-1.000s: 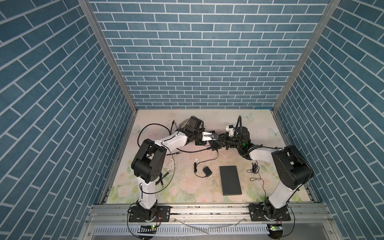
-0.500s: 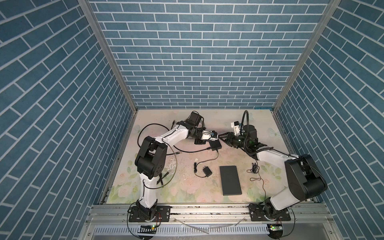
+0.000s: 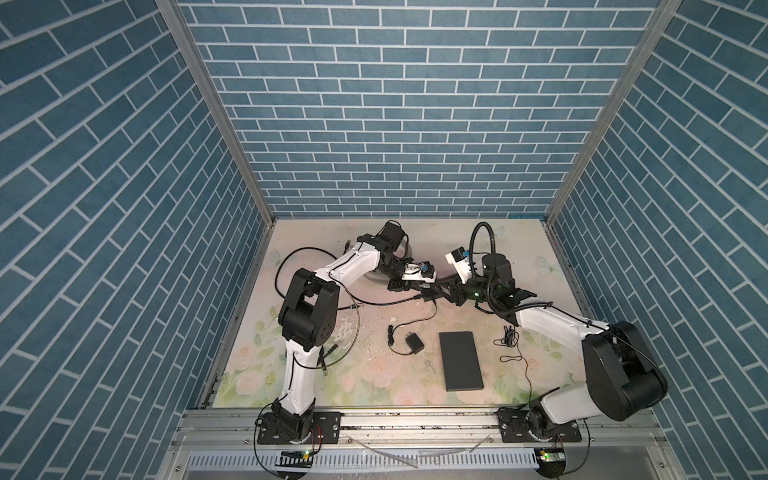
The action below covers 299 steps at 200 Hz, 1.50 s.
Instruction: Insert the plug into the switch port
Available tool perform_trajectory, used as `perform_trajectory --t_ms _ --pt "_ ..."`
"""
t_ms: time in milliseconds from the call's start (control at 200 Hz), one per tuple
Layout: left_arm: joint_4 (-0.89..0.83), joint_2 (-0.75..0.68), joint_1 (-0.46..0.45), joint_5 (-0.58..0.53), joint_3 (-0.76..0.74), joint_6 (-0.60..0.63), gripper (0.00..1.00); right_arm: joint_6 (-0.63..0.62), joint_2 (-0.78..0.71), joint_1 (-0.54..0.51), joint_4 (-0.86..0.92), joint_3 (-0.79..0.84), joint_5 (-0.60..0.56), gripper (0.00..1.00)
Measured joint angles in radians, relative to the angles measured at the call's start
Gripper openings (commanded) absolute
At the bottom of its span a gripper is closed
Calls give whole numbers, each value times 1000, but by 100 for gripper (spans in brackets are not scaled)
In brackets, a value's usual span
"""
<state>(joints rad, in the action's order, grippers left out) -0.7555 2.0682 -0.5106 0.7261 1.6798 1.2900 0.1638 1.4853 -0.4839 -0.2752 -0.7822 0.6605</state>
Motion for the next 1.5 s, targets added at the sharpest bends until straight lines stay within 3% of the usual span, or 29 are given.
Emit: perform_trajectory --t_ms 440,1105,1420,1495 --pt "-41 6 3 20 10 7 0 -34 57 -36 -32 -2 6 20" --pt "-60 7 4 31 21 9 0 -31 79 -42 -108 -2 -18 29" --pt "-62 7 6 35 21 7 0 -18 79 -48 -143 -2 -13 7" --pt "-52 7 6 33 21 -5 8 -19 79 -48 -143 -2 -14 4"
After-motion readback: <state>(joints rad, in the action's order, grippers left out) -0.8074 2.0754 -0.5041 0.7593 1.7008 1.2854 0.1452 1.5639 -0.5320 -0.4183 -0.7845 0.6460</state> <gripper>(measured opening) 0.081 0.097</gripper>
